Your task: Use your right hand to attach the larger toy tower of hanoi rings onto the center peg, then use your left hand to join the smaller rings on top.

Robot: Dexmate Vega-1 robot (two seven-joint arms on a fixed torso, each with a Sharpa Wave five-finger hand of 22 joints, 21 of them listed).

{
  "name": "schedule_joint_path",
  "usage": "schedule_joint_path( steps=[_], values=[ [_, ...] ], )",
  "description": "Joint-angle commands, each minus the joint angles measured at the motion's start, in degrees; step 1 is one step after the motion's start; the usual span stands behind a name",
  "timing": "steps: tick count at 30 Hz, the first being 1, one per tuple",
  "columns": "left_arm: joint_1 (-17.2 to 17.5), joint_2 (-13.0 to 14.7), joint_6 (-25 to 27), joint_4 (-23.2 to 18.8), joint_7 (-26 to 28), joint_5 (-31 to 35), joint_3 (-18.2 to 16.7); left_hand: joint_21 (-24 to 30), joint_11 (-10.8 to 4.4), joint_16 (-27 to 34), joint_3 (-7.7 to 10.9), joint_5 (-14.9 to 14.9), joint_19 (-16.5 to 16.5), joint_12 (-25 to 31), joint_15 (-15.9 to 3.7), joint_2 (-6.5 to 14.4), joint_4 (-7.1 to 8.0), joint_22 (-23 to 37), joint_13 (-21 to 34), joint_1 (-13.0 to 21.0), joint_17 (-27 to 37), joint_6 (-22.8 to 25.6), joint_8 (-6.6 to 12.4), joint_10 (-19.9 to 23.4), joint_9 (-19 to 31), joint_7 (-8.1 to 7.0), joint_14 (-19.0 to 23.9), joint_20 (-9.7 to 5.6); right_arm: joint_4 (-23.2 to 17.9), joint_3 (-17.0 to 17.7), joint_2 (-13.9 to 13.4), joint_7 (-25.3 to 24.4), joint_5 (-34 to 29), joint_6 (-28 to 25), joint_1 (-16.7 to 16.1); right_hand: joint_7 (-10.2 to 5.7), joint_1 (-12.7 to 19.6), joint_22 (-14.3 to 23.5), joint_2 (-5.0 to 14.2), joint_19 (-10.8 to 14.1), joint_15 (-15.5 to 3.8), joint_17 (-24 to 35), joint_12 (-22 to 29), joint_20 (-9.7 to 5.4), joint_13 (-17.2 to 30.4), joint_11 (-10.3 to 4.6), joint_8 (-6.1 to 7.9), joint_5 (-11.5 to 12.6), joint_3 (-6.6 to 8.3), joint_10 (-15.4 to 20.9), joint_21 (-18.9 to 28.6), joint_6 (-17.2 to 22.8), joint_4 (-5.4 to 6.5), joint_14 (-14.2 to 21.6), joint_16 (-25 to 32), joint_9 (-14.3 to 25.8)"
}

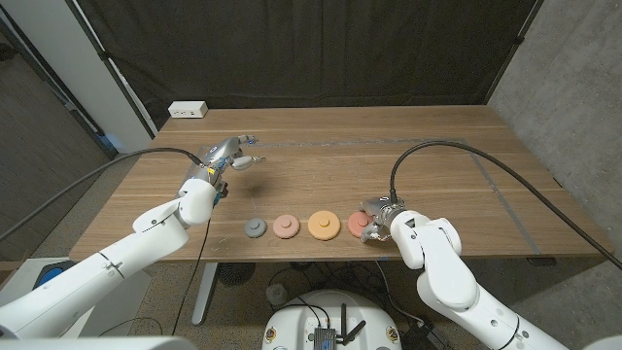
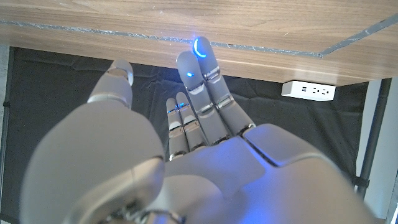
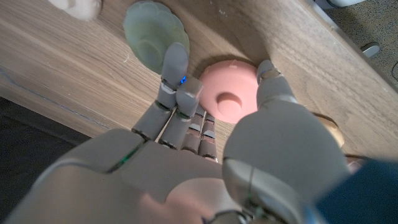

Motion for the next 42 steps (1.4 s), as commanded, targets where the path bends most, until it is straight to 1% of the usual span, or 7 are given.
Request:
schedule_joint_path(
  steps=[1,4,12,22,42],
  values=[
    [0.69,0.19,0.34,-0.43,0.48,-0.21,-0.45,0.64,-0.02,0.62,-0.08,0.28,-0.5,-0.22,-4.85,0.39,0.07,-0.01,0.13,0.13,-0.05,0.71,-0.07,0.47,0.22,0.01,-0.23,-6.26,-0.55,-0.22,-1.08,-2.42,1.81,-0.24,0.06,-4.16,0.38,0.55,2.18,1.32,-3.64,1.61,0.6,-4.65,0.2,-4.88,0.72,0.75,1.74,9.13,0.31,5.19,0.59,1.51,0.76,0.22],
    [0.73,0.28,0.38,-0.51,0.46,-0.18,-0.48,0.7,0.23,0.68,-0.08,0.29,-0.57,-0.24,-4.85,0.39,0.06,-0.08,0.12,0.12,-0.04,0.76,-0.06,0.48,0.22,0.02,-0.24,-6.24,-0.88,-0.33,-1.28,-2.19,1.9,-0.38,0.24,-4.34,0.38,0.76,2.29,1.85,-3.64,2.22,0.67,-4.66,0.32,-5.04,0.99,1.03,2.04,9.78,0.26,5.95,0.57,2.2,0.85,0.21],
    [0.73,0.36,0.22,-0.57,0.5,-0.08,-0.54,1.08,-0.15,0.84,-0.06,0.33,-0.57,-0.3,-4.86,0.4,0.04,-0.43,0.13,0.11,-0.09,0.87,-0.06,0.52,0.23,0.04,-0.33,-6.35,-1.75,-0.63,-1.48,-2.13,1.38,-0.8,0.22,-4.57,0.45,1.09,2.49,2.73,-3.66,2.93,0.76,-4.71,0.47,-5.29,1.43,1.56,2.62,10.98,0.16,7.22,0.5,3.32,0.97,0.17],
    [0.73,0.32,-0.05,-0.47,0.51,-0.09,-0.57,1.45,-0.03,0.9,-0.05,0.38,-0.73,-0.33,-4.86,0.39,0.02,-0.81,0.15,0.07,-0.29,0.85,-0.11,0.6,0.23,0.01,-0.5,-6.31,-2.81,-0.65,-1.34,-1.25,-0.26,-0.8,-0.01,-4.65,0.62,1.37,2.61,3.69,-3.68,3.3,0.72,-4.74,0.68,-5.43,1.74,2.21,3.31,12.03,-0.01,8.22,0.37,4.59,1.09,0.11],
    [0.71,0.48,-0.37,-0.16,0.34,-0.19,-0.74,2.07,-0.1,1.19,-0.01,0.45,-0.98,-0.39,-4.85,0.44,0.02,-1.45,0.24,0.02,-0.4,0.83,-0.19,0.55,0.24,0.05,-0.57,-6.41,-5.13,0.76,-0.22,2.3,-2.68,1.71,0.01,-4.7,0.42,1.4,2.48,4.7,-3.68,3.43,0.46,-4.77,1.18,-5.71,2.05,3.21,4.35,13.38,-0.57,9.45,0.38,6.09,0.97,0.0]
  ],
)
